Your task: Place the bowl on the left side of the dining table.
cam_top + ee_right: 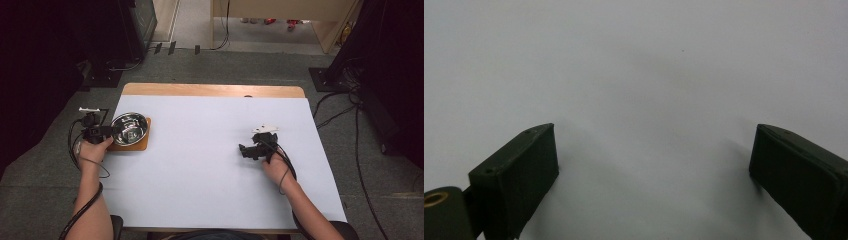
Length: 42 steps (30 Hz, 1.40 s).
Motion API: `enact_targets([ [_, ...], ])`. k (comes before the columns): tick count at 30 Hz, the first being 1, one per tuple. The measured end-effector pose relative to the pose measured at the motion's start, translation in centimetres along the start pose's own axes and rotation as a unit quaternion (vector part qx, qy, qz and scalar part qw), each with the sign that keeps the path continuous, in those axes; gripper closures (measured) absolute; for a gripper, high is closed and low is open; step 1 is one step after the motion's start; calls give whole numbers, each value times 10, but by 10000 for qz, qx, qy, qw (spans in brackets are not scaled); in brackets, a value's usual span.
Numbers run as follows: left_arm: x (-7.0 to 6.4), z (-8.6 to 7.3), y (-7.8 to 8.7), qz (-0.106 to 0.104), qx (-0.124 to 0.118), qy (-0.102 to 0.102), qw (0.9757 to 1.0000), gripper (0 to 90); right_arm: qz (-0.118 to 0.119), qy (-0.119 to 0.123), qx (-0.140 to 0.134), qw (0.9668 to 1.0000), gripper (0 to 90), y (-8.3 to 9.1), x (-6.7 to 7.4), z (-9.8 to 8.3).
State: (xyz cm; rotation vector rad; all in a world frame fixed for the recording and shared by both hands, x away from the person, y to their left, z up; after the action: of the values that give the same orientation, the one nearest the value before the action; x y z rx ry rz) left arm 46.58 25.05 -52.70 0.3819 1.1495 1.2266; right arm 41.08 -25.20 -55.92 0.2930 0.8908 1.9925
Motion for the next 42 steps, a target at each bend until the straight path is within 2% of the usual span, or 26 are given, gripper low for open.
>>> enact_targets([
  [1,0,0,1,-1,2,-29,10000,690,3,-3,0,10000,52,0,0,0],
  [10,-3,0,3,-27,-36,-132,9999,558,1,0,-1,10000,52,0,0,0],
  [19,-5,1,3,-24,-46,-154,9999,472,1,-1,0,10000,52,0,0,0],
  [24,-7,0,1,-110,-20,-195,9997,411,-1,1,0,10000,52,0,0,0],
  [25,-7,-1,0,-150,5,-178,9997,373,6,-7,2,10000,52,0,0,0],
  [30,-8,0,0,-224,-8,-175,9996,351,1,-2,0,10000,52,0,0,0],
  [32,-7,-2,-2,-228,56,-167,9996,337,2,-2,0,10000,52,0,0,0],
  [35,-5,-2,-2,-79,58,-218,9997,333,0,3,1,10000,52,0,0,0],
  [42,-1,1,6,-31,-24,-179,9998,331,2,-1,-1,10000,52,0,0,0],
])
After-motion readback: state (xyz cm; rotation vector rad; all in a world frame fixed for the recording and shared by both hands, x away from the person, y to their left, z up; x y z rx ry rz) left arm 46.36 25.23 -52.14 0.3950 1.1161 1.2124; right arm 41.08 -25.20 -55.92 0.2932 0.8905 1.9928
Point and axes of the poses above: each handheld gripper's, and its own axes: y roughly backward along the jaws, z roughly out of its top, x roughly to its left, the point moved 8 cm from there along -y, roughly forward along the jaws, and after that the axes turned 12 degrees about y, right-handed, at the moved point
